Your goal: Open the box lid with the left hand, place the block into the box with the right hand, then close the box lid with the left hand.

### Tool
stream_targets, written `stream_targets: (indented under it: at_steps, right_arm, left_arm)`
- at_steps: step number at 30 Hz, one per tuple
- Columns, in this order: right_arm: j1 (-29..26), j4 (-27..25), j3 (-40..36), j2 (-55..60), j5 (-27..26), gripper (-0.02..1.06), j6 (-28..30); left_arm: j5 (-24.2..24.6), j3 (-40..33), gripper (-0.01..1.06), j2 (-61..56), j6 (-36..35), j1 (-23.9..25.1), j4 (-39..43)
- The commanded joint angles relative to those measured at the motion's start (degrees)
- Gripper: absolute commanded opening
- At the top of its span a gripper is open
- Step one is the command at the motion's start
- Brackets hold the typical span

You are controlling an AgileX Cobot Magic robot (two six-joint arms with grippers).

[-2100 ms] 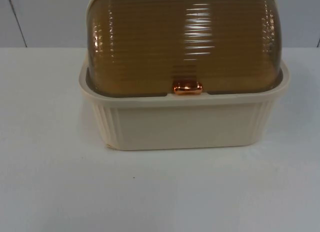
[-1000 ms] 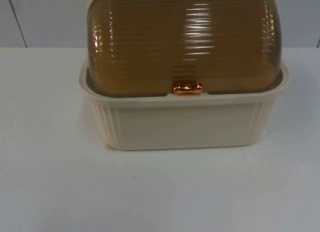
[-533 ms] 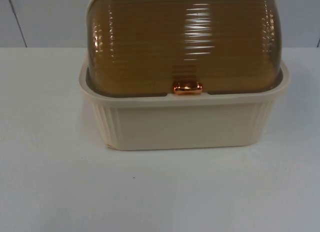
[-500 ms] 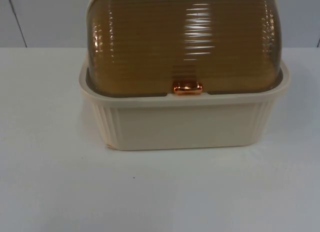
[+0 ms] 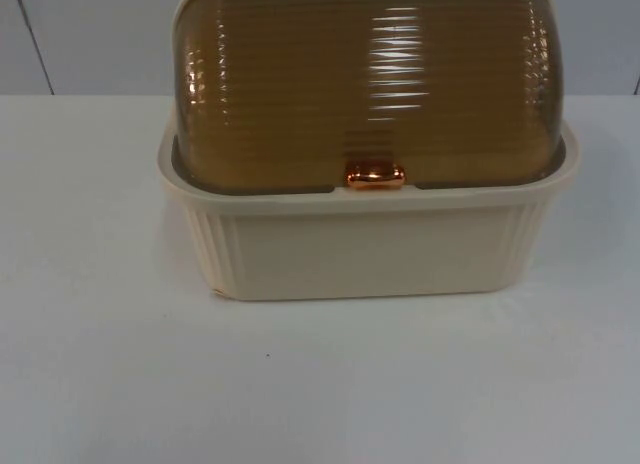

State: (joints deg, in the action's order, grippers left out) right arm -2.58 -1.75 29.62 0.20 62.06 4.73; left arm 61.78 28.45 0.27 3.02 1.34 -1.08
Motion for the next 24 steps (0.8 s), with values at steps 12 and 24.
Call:
stream_targets:
  at_steps: [12, 24]
  right_arm:
    - [0.01, 0.13, -0.05, -0.20, -0.22, 1.05, 0.00]
    - [0.01, -0.27, -0.05, -0.20, -0.22, 1.05, -0.26]
  left_arm:
    - [-0.17, -0.17, 1.04, -0.27, -0.47, 0.13, 0.25]
    - [-0.17, -0.17, 1.04, -0.27, -0.47, 0.13, 0.25]
